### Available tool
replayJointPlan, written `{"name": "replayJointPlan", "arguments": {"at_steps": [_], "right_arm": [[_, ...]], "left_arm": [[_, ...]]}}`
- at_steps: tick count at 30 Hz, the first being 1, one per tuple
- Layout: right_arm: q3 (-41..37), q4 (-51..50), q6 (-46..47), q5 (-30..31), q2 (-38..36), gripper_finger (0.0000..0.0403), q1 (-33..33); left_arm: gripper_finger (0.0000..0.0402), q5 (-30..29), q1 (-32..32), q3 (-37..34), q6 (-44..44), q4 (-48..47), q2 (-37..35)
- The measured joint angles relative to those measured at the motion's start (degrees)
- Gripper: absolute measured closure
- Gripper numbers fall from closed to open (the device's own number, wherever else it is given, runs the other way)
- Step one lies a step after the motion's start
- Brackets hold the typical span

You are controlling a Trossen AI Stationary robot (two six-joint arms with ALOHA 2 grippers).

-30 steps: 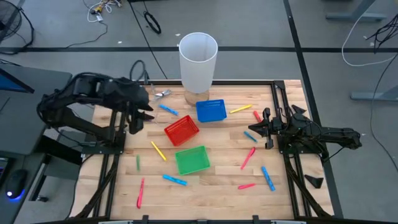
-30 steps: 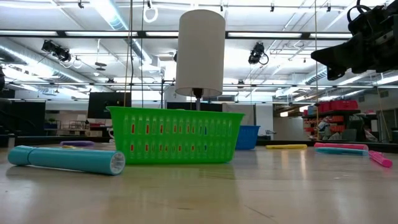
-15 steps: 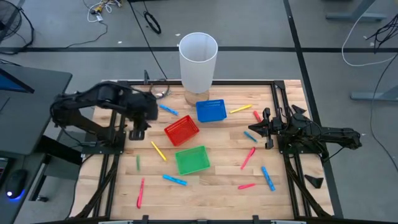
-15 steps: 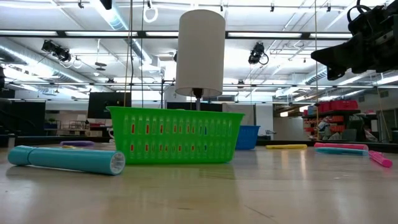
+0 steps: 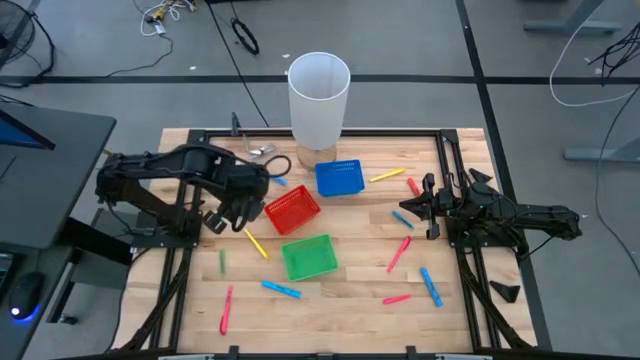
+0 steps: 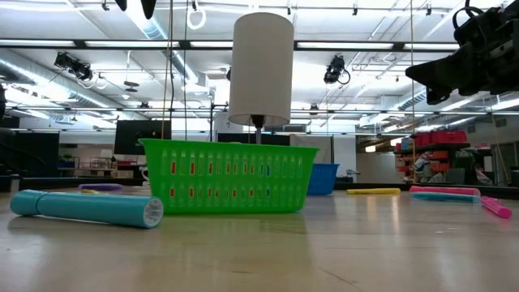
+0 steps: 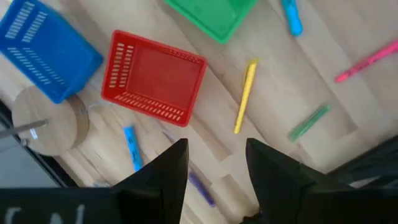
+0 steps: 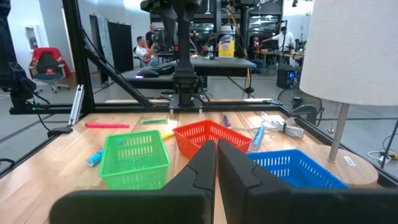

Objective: Pick & Place Markers
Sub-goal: Put the left yellow marker into the red bin

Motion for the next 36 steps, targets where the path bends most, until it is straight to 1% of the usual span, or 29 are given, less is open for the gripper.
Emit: {"name": "replayJointPlan", "arguments": {"at_steps": [7,11,22,27,32,36], "right_arm": [[0.01,-0.01,0.02,-0.01,0.00,0.0382,0.00],[-0.01,-0.01,0.02,0.00,0.00,0.0382,0.00],[0.00,-0.01,0.00,-0.01,0.00,0.0382,0.00],[-0.01,-0.01,0.02,-0.01,0.00,0.0382,0.00],[-0.01,-0.01,0.02,0.01,0.00,0.0382,0.00],[-0.01,-0.01,0.01,-0.01,0.01,0.0382,0.00]], "left_arm": [[0.0232,0.00,0.00,0.00,8.14,-0.02,0.49],[0.0232,0.15,0.00,-0.77,7.93,0.01,0.72],[0.0232,0.27,0.00,-15.37,6.03,2.03,1.01],[0.0232,2.32,0.00,-21.24,-0.39,7.40,1.03],[0.0232,5.55,0.00,-27.01,-2.33,13.50,1.01],[0.0232,5.78,-0.29,-31.01,-3.55,17.60,1.01]]}}
